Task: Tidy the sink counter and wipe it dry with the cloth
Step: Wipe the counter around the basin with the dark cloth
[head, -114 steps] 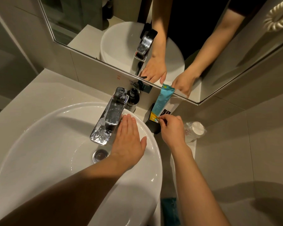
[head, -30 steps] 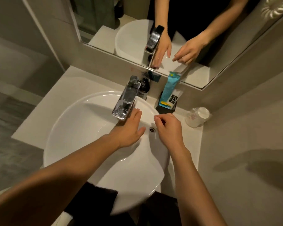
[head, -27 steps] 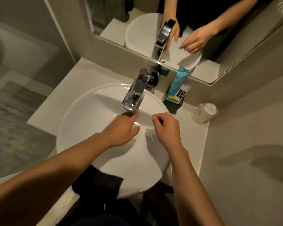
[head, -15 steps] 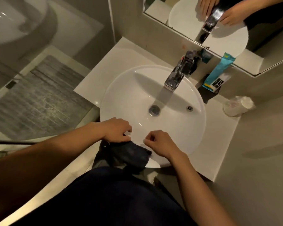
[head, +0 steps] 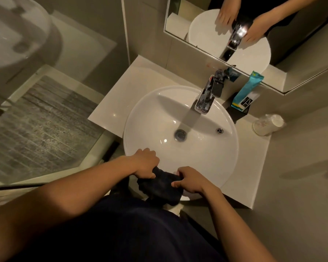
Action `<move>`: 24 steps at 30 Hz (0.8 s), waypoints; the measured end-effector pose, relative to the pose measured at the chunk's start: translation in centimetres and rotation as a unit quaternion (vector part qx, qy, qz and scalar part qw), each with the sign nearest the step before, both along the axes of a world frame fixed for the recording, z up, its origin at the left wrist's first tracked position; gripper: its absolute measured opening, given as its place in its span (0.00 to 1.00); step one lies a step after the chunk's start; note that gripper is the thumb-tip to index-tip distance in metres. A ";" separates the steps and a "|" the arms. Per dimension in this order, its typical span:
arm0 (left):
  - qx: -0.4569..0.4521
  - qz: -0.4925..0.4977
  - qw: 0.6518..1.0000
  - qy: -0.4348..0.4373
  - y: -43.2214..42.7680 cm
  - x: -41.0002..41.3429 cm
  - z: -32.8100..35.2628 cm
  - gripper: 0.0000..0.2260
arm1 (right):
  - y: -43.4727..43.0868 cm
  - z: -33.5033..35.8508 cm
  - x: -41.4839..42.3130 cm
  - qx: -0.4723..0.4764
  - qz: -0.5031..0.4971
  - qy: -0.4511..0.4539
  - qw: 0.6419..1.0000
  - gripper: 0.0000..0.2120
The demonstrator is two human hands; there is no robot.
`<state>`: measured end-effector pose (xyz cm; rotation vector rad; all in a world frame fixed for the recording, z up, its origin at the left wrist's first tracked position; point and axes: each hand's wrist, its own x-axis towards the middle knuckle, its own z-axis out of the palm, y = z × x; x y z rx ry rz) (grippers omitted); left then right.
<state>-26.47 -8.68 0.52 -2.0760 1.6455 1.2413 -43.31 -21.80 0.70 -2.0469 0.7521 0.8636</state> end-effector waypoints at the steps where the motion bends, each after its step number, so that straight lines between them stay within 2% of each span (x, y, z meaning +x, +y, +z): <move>1: -0.016 0.030 0.999 0.027 0.2 0.2 0.0 0.12 | 0.0 0.3 -0.1 0.015 -0.026 -0.019 0.999 0.12; 3: -0.043 0.122 0.985 0.111 0.8 0.6 0.4 0.08 | 0.1 1.1 -0.3 0.065 -0.103 -0.062 0.991 0.11; 5: -0.072 0.210 0.957 0.188 1.7 1.2 1.2 0.09 | 0.3 2.1 -0.4 0.128 -0.198 -0.105 0.966 0.12; 8: -0.123 0.343 0.891 0.272 3.6 2.7 2.0 0.07 | 0.7 3.3 0.2 0.186 -0.300 -0.158 0.922 0.14; 9: -0.141 0.397 0.852 0.310 4.2 3.3 2.0 0.07 | 0.9 3.8 0.8 0.193 -0.322 -0.175 0.910 0.13; 12: -0.191 0.533 0.699 0.437 5.3 5.3 2.4 0.14 | 1.3 5.0 3.4 0.212 -0.393 -0.221 0.867 0.10; 13: -0.204 0.559 0.657 0.463 5.3 6.1 2.6 0.17 | 1.5 5.4 4.5 0.226 -0.416 -0.236 0.848 0.09; 15: -0.230 0.588 0.598 0.494 5.1 7.7 3.2 0.23 | 1.8 6.1 7.1 0.250 -0.453 -0.263 0.814 0.10; 18: -0.272 0.599 0.543 0.522 4.5 10.8 4.5 0.22 | 1.6 6.9 11.2 0.277 -0.478 -0.294 0.780 0.12; 20: -0.293 0.605 0.517 0.530 4.1 13.0 5.1 0.19 | 1.2 7.4 13.8 0.288 -0.474 -0.310 0.772 0.14; 22: -0.315 0.609 0.509 0.520 3.6 15.4 5.5 0.16 | 0.8 7.8 16.4 0.290 -0.457 -0.325 0.776 0.17; 24: -0.334 0.612 0.517 0.497 2.9 17.8 5.6 0.15 | 0.5 7.7 18.9 0.274 -0.442 -0.339 0.784 0.21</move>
